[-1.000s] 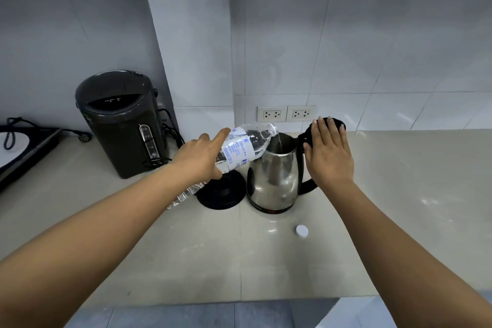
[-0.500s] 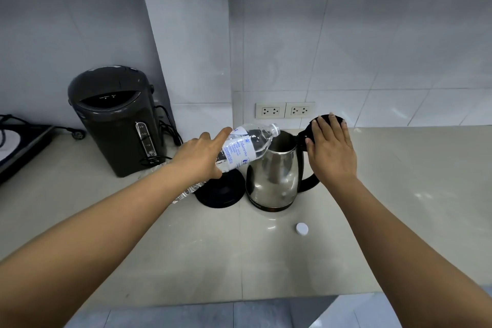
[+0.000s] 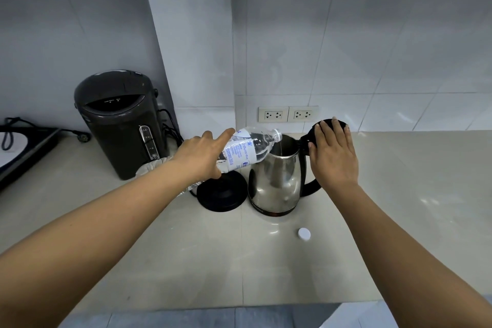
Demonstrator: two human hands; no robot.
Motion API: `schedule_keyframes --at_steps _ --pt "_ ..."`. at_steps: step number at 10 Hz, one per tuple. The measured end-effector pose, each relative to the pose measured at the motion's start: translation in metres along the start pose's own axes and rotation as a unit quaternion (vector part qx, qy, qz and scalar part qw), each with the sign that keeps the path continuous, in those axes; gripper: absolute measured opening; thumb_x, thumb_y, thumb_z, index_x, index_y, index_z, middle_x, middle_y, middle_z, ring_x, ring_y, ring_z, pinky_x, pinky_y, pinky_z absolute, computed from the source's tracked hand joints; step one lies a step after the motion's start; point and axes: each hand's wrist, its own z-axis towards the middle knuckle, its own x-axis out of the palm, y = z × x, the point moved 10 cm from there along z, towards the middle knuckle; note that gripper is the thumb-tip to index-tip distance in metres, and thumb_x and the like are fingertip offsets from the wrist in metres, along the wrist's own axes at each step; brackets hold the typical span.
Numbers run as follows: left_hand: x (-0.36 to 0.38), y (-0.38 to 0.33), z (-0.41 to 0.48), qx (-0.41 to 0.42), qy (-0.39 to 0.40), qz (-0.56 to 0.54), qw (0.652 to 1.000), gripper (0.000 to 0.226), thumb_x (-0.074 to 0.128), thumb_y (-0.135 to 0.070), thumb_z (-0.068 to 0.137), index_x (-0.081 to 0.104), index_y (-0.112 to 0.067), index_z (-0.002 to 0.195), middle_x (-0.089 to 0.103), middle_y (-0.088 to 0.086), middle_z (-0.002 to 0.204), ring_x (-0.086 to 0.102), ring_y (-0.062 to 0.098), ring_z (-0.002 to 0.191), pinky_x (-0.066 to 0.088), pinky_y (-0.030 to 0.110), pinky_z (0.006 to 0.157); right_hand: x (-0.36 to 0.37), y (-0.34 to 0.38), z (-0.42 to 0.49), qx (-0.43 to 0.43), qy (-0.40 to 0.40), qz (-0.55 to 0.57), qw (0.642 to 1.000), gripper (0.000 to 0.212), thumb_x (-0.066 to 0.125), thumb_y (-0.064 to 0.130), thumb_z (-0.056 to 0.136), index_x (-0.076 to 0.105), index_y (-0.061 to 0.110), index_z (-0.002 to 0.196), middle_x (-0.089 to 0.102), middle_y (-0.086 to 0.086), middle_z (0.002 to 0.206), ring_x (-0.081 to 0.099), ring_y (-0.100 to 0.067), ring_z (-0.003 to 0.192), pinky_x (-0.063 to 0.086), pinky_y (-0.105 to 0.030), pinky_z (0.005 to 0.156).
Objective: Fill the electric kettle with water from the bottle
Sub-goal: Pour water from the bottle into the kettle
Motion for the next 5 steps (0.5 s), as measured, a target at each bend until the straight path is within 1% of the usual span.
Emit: schedule_keyframes --at_steps 5 --pt "-0.0038 -0.0003 0.0015 0.0 -0.006 0.012 1.0 0.101 0.073 -0.031 0.075 0.007 -0.033 0.151 0.051 0.01 0.11 0.059 0.033 0.093 0.049 0.038 0.072 -0.0001 -0.0007 -0.0009 0.002 -0.01 0.009 1.0 0.053 0.029 0.032 0.096 0.049 0.002 0.134 0.049 -0.013 0.141 0.028 -0.029 0.142 0.01 -0.043 0.119"
